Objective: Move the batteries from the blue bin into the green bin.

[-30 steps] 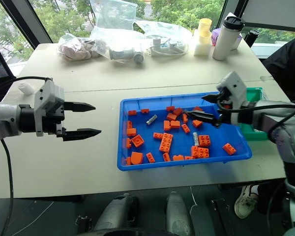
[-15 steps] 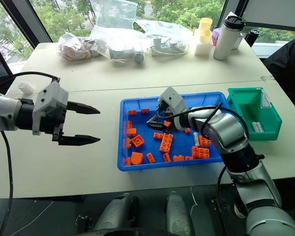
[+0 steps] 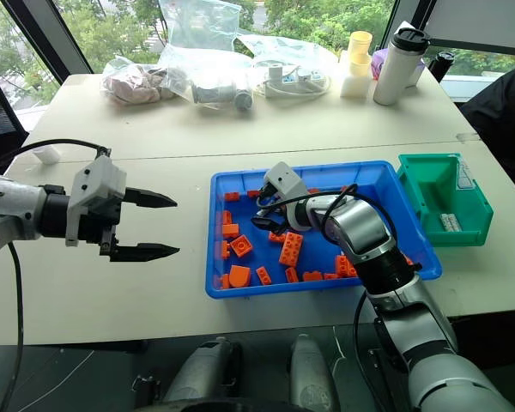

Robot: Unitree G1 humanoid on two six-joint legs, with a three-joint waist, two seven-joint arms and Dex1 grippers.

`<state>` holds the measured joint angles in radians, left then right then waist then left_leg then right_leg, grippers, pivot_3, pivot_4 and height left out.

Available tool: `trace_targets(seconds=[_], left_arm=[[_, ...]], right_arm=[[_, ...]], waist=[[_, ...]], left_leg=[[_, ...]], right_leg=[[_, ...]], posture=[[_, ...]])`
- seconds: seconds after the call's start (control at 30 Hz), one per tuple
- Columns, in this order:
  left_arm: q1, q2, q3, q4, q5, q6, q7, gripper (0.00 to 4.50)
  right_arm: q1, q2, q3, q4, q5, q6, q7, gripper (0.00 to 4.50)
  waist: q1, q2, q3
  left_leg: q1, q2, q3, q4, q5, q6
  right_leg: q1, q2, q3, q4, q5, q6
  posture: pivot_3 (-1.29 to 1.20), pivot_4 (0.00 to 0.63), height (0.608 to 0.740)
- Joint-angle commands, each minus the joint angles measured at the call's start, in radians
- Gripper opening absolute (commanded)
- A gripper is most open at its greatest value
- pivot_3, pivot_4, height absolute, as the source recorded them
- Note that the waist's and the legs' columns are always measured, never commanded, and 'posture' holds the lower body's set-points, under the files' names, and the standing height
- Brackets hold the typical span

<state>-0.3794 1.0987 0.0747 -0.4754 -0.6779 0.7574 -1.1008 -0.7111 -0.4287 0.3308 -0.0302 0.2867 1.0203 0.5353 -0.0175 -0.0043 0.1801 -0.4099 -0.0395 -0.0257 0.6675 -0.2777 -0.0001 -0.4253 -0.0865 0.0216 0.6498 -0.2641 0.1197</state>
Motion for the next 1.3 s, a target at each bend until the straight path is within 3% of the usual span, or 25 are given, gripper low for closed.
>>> trace_targets(seconds=[0.03,0.17,0.43,0.6,0.8,0.97,1.3], left_arm=[[-0.005,0.000,0.036,-0.021,0.000,-0.006,0.015,4.50],[-0.006,-0.001,0.034,-0.021,-0.002,-0.008,0.022,4.50],[-0.032,-0.021,0.010,-0.002,0.011,-0.029,0.020,4.50],[-0.174,-0.266,-0.039,0.139,0.047,-0.110,0.126,4.50],[-0.267,-0.466,-0.091,0.190,0.021,-0.107,0.161,4.50],[-0.325,-0.529,-0.196,0.268,0.114,-0.184,0.103,4.50],[-0.376,-0.607,-0.272,0.380,0.212,-0.291,0.036,4.50]], right_arm=[[-0.010,0.016,0.007,0.004,-0.028,-0.018,0.003,3.92],[-0.008,0.025,0.001,0.006,-0.043,-0.025,0.011,2.18],[-0.014,0.002,-0.029,-0.062,-0.065,-0.053,0.025,2.20],[-0.085,-0.036,-0.439,-0.228,0.071,0.114,-0.058,2.20],[0.050,-0.318,-0.605,-0.301,0.023,0.212,-0.084,2.20],[0.200,-0.475,-0.654,-0.255,-0.043,0.173,-0.101,2.20],[0.225,-0.489,-0.710,-0.089,-0.066,0.076,-0.131,2.20]], waist=[[0.000,0.000,0.000],[0.000,0.000,0.000],[0.001,0.000,0.000],[0.013,0.000,0.000],[0.029,-0.004,-0.002],[0.007,-0.003,-0.002],[0.004,-0.002,-0.002]], left_leg=[[0.000,0.000,0.000,0.000,0.000,0.000],[0.000,0.000,0.000,0.000,0.000,0.000],[0.000,0.000,0.000,0.000,0.000,0.000],[0.000,-0.001,-0.001,0.001,0.000,0.000],[-0.001,-0.002,-0.002,0.000,0.000,0.000],[0.001,-0.001,0.002,0.000,0.000,0.001],[0.002,0.000,0.004,0.000,0.000,0.001]], right_leg=[[0.000,0.000,0.000,0.000,0.000,0.000],[0.000,0.000,0.000,0.000,0.000,0.000],[0.000,0.000,0.000,0.000,0.000,0.000],[0.001,-0.001,-0.001,0.000,0.000,0.000],[0.002,-0.001,-0.002,-0.001,0.000,0.000],[0.001,-0.001,0.001,0.000,0.000,0.000],[0.001,0.000,0.002,0.000,0.000,0.000]], posture=[[0.00,0.150,0.740],[0.00,0.150,0.740],[0.00,0.150,0.740],[0.00,0.150,0.740],[0.00,0.150,0.740],[0.00,0.150,0.740],[0.00,0.150,0.740]])
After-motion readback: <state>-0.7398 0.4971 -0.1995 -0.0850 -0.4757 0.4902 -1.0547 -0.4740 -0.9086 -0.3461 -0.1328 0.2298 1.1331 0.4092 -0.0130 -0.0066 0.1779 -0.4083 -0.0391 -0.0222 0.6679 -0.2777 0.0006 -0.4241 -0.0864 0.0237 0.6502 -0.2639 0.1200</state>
